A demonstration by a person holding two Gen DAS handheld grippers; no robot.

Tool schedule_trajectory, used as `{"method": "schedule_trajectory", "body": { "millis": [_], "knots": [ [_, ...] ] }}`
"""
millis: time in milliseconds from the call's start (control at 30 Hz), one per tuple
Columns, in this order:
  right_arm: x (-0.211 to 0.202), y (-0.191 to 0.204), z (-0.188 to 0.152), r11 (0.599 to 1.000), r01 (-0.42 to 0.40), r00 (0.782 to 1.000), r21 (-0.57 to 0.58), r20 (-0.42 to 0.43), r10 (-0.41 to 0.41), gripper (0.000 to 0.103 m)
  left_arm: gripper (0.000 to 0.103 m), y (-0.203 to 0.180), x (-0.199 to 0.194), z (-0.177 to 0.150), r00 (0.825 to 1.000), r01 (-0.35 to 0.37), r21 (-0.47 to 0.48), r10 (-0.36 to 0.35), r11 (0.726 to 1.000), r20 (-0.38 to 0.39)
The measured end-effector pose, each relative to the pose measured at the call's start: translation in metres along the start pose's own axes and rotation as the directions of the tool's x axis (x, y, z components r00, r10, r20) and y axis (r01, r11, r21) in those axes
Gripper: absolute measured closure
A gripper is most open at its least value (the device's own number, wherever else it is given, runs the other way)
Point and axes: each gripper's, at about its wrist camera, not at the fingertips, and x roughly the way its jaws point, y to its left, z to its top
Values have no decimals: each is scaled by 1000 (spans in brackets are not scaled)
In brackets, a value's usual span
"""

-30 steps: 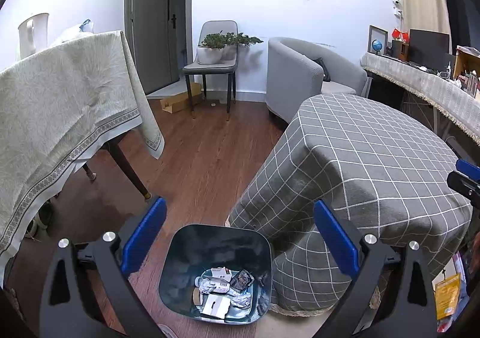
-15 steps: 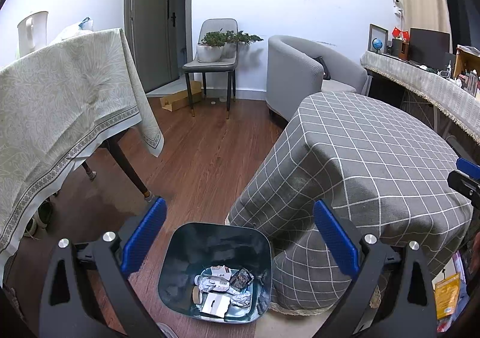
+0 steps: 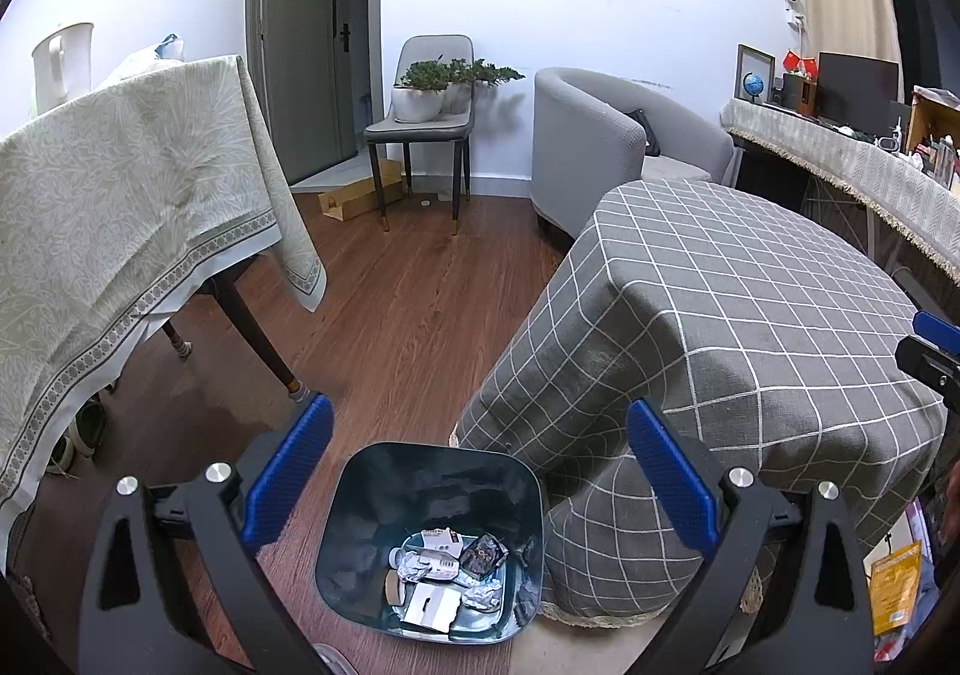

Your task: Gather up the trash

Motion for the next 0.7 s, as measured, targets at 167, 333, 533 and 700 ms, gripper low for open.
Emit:
{"method": "schedule_trajectory", "body": {
  "millis": [167,333,533,700],
  "knots": [
    [0,0,0,1000,0,1000,0,0,0,3,3,1,1,-1,1000,-2,-1,2,1000,-1],
    [0,0,0,1000,0,1000,-1,0,0,3,3,0,1,-1,1000,-3,-3,3,1000,-1],
    [0,0,-1,1000,-1,1000,0,-1,1,3,3,0,1,-2,1000,-8,-5,8,1000,-5],
    [0,0,-1,1000,-1,1000,0,-1,1,3,3,0,1,-3,1000,-10,-9,10,1000,-6]
  ]
}}
